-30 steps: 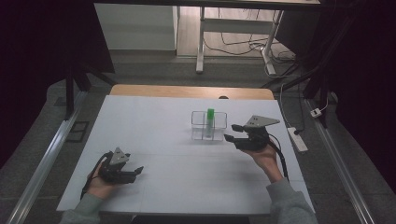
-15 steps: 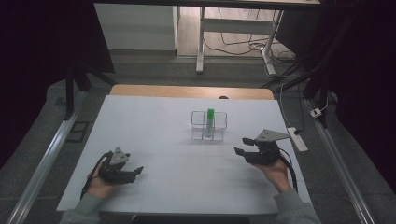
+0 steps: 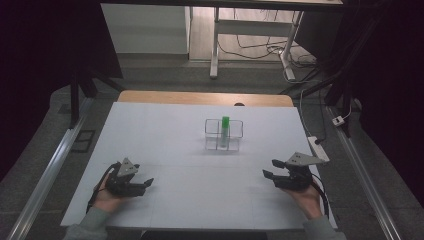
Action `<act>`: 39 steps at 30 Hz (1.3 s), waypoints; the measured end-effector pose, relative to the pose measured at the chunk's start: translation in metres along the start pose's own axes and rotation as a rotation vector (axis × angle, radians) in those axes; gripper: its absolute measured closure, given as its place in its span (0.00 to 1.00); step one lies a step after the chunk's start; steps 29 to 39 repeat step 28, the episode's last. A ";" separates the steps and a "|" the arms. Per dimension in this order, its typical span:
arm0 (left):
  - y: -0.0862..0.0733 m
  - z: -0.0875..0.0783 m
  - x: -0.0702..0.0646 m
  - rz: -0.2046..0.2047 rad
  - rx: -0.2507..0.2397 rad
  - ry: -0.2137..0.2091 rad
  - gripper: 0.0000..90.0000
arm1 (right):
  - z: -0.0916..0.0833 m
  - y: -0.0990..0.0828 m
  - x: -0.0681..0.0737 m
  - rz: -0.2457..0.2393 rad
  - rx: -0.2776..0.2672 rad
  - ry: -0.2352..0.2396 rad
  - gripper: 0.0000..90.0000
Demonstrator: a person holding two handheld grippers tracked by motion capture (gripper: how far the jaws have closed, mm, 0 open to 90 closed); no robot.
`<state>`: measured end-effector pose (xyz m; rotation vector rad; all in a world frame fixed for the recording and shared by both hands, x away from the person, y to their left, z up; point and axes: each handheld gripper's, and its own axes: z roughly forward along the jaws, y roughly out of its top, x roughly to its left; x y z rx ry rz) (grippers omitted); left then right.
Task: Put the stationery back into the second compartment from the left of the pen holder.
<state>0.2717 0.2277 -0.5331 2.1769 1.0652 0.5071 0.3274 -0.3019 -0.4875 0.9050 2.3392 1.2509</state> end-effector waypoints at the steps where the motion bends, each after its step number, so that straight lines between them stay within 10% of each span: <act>1: 0.000 0.000 0.000 0.000 -0.001 -0.001 0.28 | -0.001 -0.003 0.000 0.000 0.003 -0.004 0.46; 39: 0.000 -0.001 0.000 -0.001 -0.007 0.006 0.29 | 0.004 -0.009 0.002 -0.036 0.052 -0.005 0.41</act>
